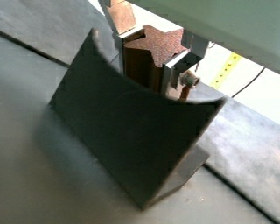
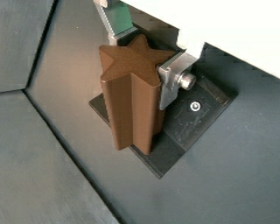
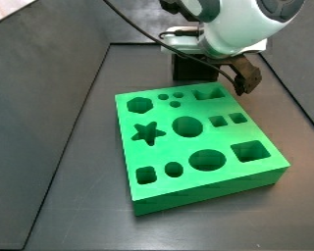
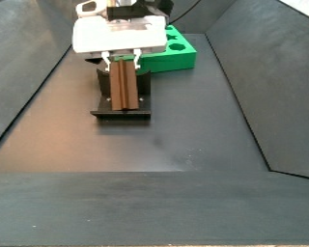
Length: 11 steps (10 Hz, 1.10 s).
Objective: Pick up the star object. Move up. Place the star object on the fixture. Regrasp the star object. Move to above the board. Insert the star object.
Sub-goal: Move to above the board.
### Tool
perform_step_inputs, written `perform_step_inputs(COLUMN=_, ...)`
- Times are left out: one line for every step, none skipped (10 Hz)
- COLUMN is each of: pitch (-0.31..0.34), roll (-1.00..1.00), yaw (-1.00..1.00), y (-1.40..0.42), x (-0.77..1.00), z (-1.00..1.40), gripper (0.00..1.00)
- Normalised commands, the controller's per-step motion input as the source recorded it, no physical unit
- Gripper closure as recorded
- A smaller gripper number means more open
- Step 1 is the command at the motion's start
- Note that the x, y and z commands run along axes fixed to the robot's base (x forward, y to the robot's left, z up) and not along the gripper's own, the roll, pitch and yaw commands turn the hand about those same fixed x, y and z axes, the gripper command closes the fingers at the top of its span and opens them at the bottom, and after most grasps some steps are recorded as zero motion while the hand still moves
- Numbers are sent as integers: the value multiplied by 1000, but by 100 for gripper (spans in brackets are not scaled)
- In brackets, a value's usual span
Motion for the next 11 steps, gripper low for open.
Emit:
perform_step_inputs(pitch=91, roll=-253, yaw=303, y=125, x=41, z=1000, gripper=100)
perform_step_inputs(pitch=70, roll=-235, yaw=276, y=123, x=39, z=1000, gripper=100)
perform_step_inputs(pitch=-21, roll=-120, yaw=215, y=110, x=36, z=1000, gripper=100)
perform_step_inputs(pitch=-48, roll=-78, yaw=191, y=107, x=35, z=1000, gripper=100)
perform_step_inputs(pitch=-81, roll=-41, yaw=133, y=102, x=31, z=1000, gripper=100)
perform_step_inputs(pitch=-94, roll=-34, yaw=89, y=98, x=28, z=1000, gripper=100)
perform_step_inputs(pitch=-92, roll=-33, yaw=37, y=94, x=21, z=1000, gripper=100)
perform_step_inputs(pitch=-90, roll=-33, yaw=13, y=90, x=17, z=1000, gripper=100)
perform_step_inputs(pitch=-71, roll=-37, yaw=-21, y=84, x=9, z=1000, gripper=100)
perform_step_inputs(pitch=-39, roll=-42, yaw=-46, y=79, x=1, z=1000, gripper=100)
perform_step_inputs(pitch=-13, roll=-46, yaw=-56, y=72, x=-6, z=1000, gripper=100)
